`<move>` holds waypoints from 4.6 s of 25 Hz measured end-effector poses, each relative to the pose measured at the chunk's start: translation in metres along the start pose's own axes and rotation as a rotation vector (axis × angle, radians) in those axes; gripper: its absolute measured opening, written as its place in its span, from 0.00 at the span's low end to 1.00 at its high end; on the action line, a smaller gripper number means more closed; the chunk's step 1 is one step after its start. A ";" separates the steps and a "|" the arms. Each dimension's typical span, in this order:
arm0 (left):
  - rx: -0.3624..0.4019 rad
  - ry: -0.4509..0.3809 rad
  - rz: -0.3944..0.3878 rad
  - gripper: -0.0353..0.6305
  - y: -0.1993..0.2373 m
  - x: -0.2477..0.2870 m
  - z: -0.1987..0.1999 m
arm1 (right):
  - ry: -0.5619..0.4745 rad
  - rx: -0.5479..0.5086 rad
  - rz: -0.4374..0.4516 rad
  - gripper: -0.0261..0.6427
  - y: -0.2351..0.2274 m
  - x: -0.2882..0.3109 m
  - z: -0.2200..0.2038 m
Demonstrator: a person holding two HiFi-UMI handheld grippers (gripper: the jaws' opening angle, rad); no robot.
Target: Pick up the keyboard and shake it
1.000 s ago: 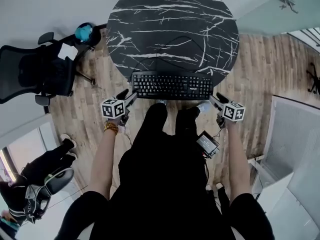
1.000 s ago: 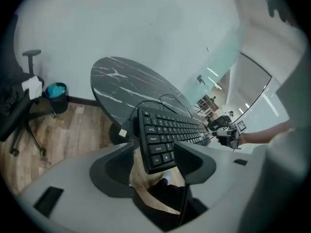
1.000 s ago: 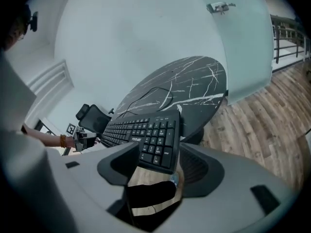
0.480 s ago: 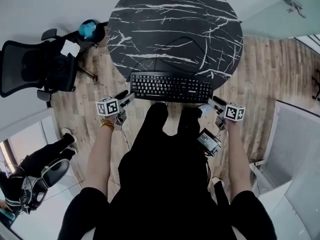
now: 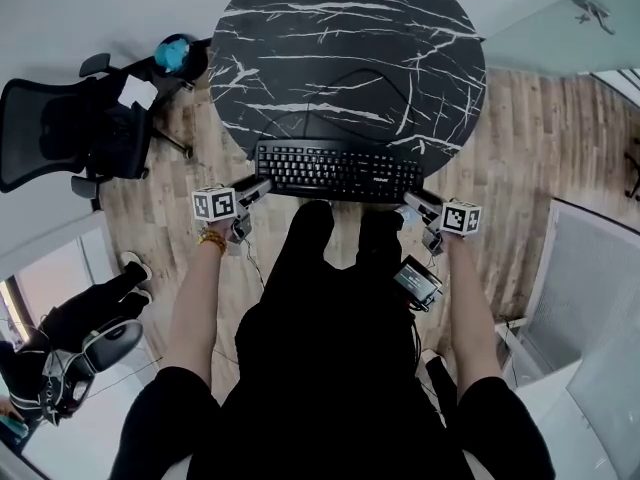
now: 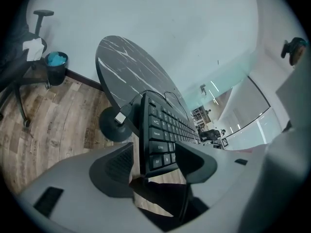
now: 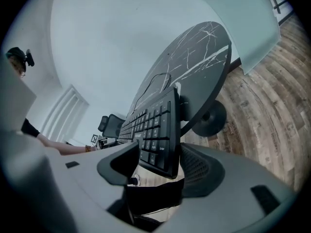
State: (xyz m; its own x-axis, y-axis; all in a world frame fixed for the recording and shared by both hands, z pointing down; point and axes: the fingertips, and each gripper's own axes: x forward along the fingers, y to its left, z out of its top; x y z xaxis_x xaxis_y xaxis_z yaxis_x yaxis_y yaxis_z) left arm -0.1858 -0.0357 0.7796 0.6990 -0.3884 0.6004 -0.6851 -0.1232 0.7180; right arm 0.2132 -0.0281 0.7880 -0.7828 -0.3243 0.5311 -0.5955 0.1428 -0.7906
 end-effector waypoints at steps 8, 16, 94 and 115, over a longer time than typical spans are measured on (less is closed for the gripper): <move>-0.023 0.003 -0.017 0.45 -0.005 0.017 0.003 | 0.013 0.008 -0.009 0.40 -0.003 0.011 0.000; -0.030 -0.006 -0.004 0.43 -0.007 0.020 0.003 | 0.000 0.001 -0.056 0.40 -0.007 0.013 0.005; 0.946 -0.601 -0.020 0.41 -0.221 -0.140 0.245 | -0.570 -1.187 -0.121 0.38 0.270 -0.111 0.261; 1.202 -0.528 0.154 0.41 -0.213 -0.126 0.227 | -0.418 -1.417 -0.340 0.36 0.260 -0.100 0.245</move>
State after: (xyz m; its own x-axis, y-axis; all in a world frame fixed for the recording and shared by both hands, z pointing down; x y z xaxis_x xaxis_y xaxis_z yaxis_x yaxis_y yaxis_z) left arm -0.1749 -0.1680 0.4707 0.6226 -0.7442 0.2420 -0.6947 -0.6680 -0.2667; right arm 0.1812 -0.1880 0.4549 -0.6156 -0.7253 0.3080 -0.5991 0.6847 0.4150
